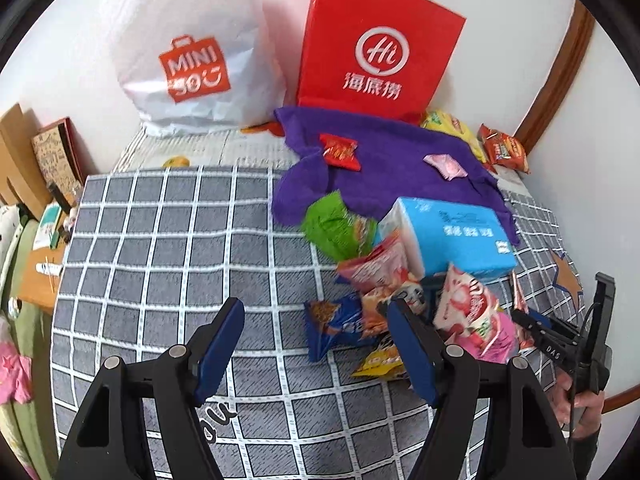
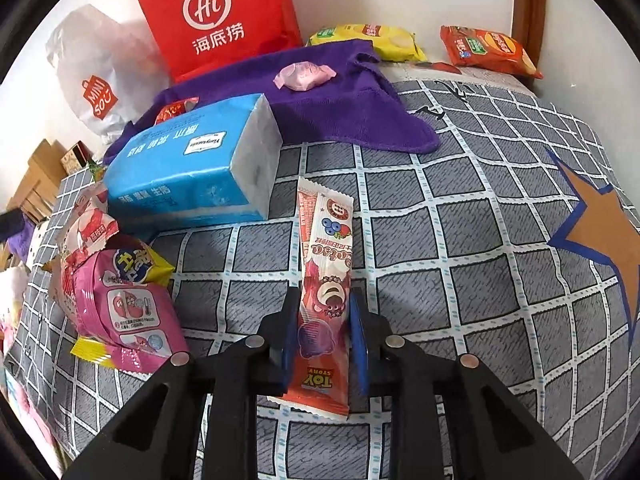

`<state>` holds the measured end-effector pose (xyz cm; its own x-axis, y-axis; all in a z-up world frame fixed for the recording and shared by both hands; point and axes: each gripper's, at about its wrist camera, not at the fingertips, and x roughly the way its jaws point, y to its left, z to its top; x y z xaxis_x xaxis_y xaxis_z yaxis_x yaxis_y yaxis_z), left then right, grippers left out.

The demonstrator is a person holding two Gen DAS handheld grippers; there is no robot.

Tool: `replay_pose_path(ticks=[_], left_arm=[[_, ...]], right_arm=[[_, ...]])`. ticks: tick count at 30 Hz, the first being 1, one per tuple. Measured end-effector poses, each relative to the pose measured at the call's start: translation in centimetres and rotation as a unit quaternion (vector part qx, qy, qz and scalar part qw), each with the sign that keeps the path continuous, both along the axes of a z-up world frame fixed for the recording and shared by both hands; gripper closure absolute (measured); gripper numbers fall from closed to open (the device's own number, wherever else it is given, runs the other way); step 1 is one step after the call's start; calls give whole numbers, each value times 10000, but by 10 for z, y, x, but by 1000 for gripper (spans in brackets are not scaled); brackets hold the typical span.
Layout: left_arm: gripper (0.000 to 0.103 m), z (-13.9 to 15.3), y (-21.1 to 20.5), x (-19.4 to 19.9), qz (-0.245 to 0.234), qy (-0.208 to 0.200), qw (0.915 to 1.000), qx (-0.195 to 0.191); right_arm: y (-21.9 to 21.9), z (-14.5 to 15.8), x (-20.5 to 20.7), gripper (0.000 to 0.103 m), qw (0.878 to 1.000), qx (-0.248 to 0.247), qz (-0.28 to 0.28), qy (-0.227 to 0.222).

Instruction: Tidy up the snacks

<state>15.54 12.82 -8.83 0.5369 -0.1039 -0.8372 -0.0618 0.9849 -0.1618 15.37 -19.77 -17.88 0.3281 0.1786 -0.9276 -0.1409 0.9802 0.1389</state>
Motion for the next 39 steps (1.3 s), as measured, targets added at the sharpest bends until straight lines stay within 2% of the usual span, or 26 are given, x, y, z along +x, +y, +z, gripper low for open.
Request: replay_pose_path(ticks=[9,18,31,33,35,39], left_arm=[[32,-14,-11,9,-127,86,9995,-260],[32,-30,-30,38,-345,201,9976,-566],[32,-58,-39,63,-490,512,9915,-1088],[35,-60,-42,63,-565,522,9906,-1131],[46,-62,-43,64,-658,546,9894,-1171],[55,-58,-45,60,-731,484,9902,-1087]], right_arm=[[15,-7,-4,79,9963,-493,164,-683],[8,-7,-2,78,9976,-225,49,-646],[8,-9,-2,77,9977,-181,42,-647],[8,-9,-1,77,9977,-172,50,-647],[9,-10,-1,76,9977,-184,62,-649],[10,-10,0,76,9976,-214,78,-656]])
